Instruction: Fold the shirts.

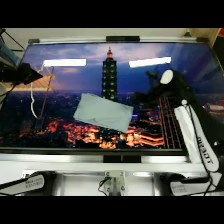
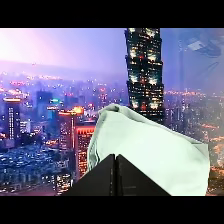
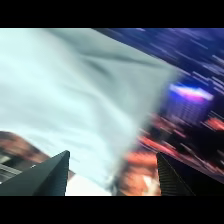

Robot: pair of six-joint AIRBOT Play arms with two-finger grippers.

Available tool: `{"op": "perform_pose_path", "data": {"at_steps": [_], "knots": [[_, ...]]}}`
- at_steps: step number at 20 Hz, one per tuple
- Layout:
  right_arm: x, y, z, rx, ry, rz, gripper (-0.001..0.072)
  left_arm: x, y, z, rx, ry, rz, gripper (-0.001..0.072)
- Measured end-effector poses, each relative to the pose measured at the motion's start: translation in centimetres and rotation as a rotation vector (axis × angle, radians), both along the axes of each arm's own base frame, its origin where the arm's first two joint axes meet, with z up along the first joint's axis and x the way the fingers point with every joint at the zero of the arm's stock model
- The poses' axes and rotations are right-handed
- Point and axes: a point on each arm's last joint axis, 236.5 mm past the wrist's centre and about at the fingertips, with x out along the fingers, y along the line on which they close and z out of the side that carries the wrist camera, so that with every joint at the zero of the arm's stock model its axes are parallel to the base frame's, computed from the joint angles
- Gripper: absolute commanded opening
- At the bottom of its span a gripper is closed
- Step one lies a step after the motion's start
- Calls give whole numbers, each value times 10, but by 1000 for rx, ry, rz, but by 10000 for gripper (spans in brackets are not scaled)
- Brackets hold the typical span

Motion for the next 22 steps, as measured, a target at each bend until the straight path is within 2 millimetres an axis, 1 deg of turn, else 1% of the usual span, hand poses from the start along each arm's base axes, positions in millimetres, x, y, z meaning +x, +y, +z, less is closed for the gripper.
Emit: {"op": "perform_pose_path", "data": {"at_steps": [1,2,3,5,7,9,10,11,12,13,14,15,16,17,18,19,20,21,22], "knots": [[-13,-9,-10,-11,56,-14,664,0,0,0,4,-3,-5,32],[-20,-14,-19,-12,88,-33,664,0,0,0,7,-5,-8,32],[-24,-13,-28,-1,104,-50,664,0,0,0,9,-7,-11,32],[-29,1,-43,35,117,-52,664,0,0,0,14,-11,-17,32],[-29,18,-57,70,111,-46,664,0,0,0,17,-14,-21,32],[-27,36,-69,107,107,-46,664,0,0,0,19,-16,-23,32],[-28,45,-71,133,116,-50,662,0,0,0,21,-17,-25,32],[-26,55,-74,159,118,-64,600,0,0,0,22,-17,-27,32],[-23,62,-77,179,111,-74,344,-1,0,0,23,-18,-28,32],[-20,66,-82,190,100,-79,175,-1,0,0,23,-17,-29,32],[-17,72,-83,217,96,-83,104,-1,-1,0,23,-17,-30,32],[-12,77,-80,234,67,-63,68,-1,-1,-1,23,-15,-33,32],[-6,83,-73,275,49,-59,68,-1,-2,0,23,-17,-35,32],[3,85,-61,309,16,-44,68,-1,-2,-1,24,-16,-36,32],[14,87,-44,351,-18,-40,68,-1,-3,-1,23,-16,-38,33],[22,84,-29,375,-49,-27,68,-2,-4,-1,24,-16,-40,32],[32,75,-9,394,-86,-19,68,-2,-5,-1,24,-16,-42,33],[46,64,12,408,-145,-32,68,-2,-5,-1,24,-16,-44,32],[59,47,34,413,-196,-51,68,-2,-5,-1,23,-16,-44,32]]}}
